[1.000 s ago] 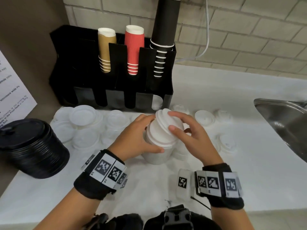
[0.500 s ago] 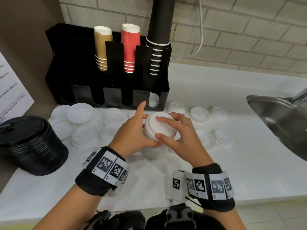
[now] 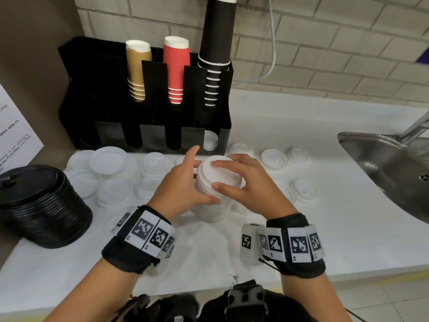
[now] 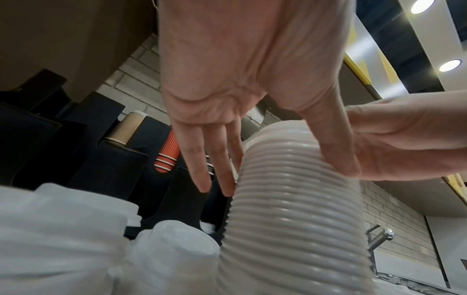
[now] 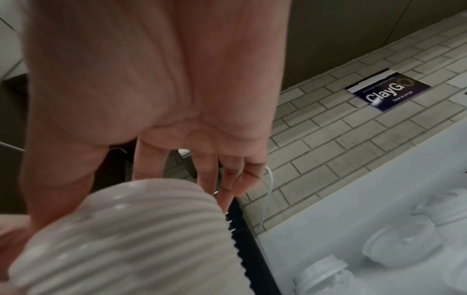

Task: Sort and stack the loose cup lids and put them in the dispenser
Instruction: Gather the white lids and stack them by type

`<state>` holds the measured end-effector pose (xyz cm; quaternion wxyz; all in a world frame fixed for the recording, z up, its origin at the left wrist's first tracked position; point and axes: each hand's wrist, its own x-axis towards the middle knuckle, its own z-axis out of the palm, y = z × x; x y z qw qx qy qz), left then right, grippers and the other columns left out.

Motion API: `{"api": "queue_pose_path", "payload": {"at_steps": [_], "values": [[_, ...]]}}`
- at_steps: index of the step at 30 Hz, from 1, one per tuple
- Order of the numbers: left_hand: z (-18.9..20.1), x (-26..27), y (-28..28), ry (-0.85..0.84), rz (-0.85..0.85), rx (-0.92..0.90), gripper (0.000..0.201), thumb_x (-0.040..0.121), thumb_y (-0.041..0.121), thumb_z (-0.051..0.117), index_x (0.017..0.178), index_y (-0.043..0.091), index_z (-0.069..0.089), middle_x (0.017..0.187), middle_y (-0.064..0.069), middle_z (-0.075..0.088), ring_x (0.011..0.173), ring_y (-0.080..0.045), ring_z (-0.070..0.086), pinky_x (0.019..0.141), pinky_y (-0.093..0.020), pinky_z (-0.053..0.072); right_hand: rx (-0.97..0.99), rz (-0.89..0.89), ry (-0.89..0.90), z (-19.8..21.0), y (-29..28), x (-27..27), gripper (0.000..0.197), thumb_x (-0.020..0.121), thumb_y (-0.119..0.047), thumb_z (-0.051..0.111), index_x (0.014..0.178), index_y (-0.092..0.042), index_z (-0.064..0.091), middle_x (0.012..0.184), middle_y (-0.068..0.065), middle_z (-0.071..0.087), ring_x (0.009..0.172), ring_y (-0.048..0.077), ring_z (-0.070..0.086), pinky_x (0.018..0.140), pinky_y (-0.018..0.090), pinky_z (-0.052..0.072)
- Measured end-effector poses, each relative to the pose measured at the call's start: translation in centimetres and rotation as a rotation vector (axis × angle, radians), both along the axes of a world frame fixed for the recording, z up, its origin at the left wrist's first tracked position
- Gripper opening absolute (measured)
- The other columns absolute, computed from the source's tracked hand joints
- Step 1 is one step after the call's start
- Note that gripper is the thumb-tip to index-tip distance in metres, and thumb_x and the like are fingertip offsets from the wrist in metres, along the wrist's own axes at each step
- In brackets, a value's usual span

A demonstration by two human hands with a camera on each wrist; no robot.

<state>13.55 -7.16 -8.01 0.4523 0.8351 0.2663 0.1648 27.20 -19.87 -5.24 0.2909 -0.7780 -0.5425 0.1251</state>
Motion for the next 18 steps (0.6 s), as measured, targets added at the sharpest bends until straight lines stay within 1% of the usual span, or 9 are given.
{"api": "queue_pose_path", "payload": {"at_steps": [5, 7, 9, 10, 12, 14, 16, 17, 18], "values": [[0.0, 0.2, 0.3, -0.006, 0.01, -0.015, 0.132, 0.051, 0.035, 0.094, 0.153, 0.033, 0.01, 0.121, 0.021, 0.049, 0.092, 0.012, 0.048, 0.079, -0.014, 0.041, -0.015, -0.009, -0.024, -0.2, -0.1, -0.3, 0.047, 0.081, -0.047, 0.07, 0.126, -0.043, 0.058, 0.134, -0.005, 0.044, 0.124, 0.019, 0.037, 0.105, 0.044, 0.035], [0.1, 0.2, 0.3, -0.002, 0.009, -0.019, 0.131, 0.051, 0.035, 0.094, 0.152, 0.033, 0.011, 0.12, 0.022, 0.048, 0.093, 0.01, 0.049, 0.079, -0.015, 0.042, 0.001, -0.022, -0.019, -0.3, -0.1, -0.4, 0.047, 0.079, -0.046, 0.072, 0.125, -0.041, 0.059, 0.134, -0.005, 0.044, 0.124, 0.019, 0.037, 0.105, 0.041, 0.035], [0.4, 0.0, 0.2, 0.008, -0.005, -0.027, 0.125, 0.053, 0.032, 0.094, 0.151, 0.032, 0.018, 0.119, 0.023, 0.048, 0.1, 0.002, 0.052, 0.086, -0.021, 0.045, 0.044, -0.032, 0.029, -0.5, -0.2, -0.5, 0.046, 0.077, -0.043, 0.075, 0.121, -0.037, 0.062, 0.131, -0.006, 0.046, 0.123, 0.018, 0.038, 0.104, 0.034, 0.037], [0.5, -0.1, 0.3, 0.019, -0.028, -0.04, 0.117, 0.055, 0.029, 0.093, 0.15, 0.032, 0.024, 0.119, 0.024, 0.048, 0.105, -0.002, 0.053, 0.089, -0.024, 0.046, 0.073, -0.036, 0.061, -0.6, -0.2, -0.6, 0.045, 0.076, -0.04, 0.077, 0.118, -0.035, 0.063, 0.129, -0.006, 0.047, 0.122, 0.018, 0.039, 0.101, 0.03, 0.037], [0.8, -0.3, 0.6, 0.034, -0.087, -0.121, 0.095, 0.064, 0.023, 0.089, 0.144, 0.032, 0.037, 0.124, 0.024, 0.051, 0.116, -0.007, 0.053, 0.094, -0.028, 0.049, 0.128, -0.043, 0.101, -0.8, -0.4, -1.0, 0.043, 0.074, -0.036, 0.079, 0.113, -0.03, 0.063, 0.124, -0.006, 0.047, 0.119, 0.017, 0.042, 0.097, 0.026, 0.039], [1.3, -0.3, 0.8, 0.018, -0.095, -0.28, 0.069, 0.079, 0.03, 0.078, 0.14, 0.03, 0.046, 0.131, 0.017, 0.055, 0.121, -0.009, 0.054, 0.099, -0.033, 0.049, 0.161, -0.041, 0.123, -1.0, -0.7, -1.2, 0.039, 0.077, -0.034, 0.078, 0.113, -0.028, 0.064, 0.119, -0.004, 0.046, 0.116, 0.014, 0.045, 0.095, 0.022, 0.04], [1.7, 0.0, 0.5, 0.016, -0.024, -0.465, 0.045, 0.091, 0.044, 0.059, 0.135, 0.034, 0.052, 0.134, 0.013, 0.057, 0.122, -0.009, 0.054, 0.098, -0.035, 0.049, 0.182, -0.054, 0.183, -1.1, -0.8, -1.3, 0.026, 0.088, -0.03, 0.066, 0.114, -0.028, 0.065, 0.118, -0.003, 0.043, 0.114, 0.008, 0.045, 0.094, 0.015, 0.037], [1.8, 0.3, 0.3, 0.025, 0.015, -0.521, 0.036, 0.095, 0.047, 0.051, 0.129, 0.036, 0.056, 0.133, 0.013, 0.057, 0.122, -0.008, 0.054, 0.095, -0.034, 0.05, 0.187, -0.069, 0.209, -1.1, -0.8, -1.2, 0.022, 0.094, -0.026, 0.058, 0.115, -0.028, 0.065, 0.118, -0.002, 0.043, 0.113, 0.004, 0.045, 0.093, 0.011, 0.036], [1.8, 0.5, 0.0, 0.046, 0.042, -0.535, 0.03, 0.097, 0.048, 0.045, 0.122, 0.037, 0.058, 0.13, 0.013, 0.058, 0.12, -0.009, 0.054, 0.091, -0.033, 0.05, 0.186, -0.088, 0.219, -1.2, -0.8, -1.2, 0.023, 0.098, -0.022, 0.051, 0.118, -0.027, 0.062, 0.118, -0.001, 0.043, 0.109, -0.003, 0.046, 0.091, 0.007, 0.035]]}}
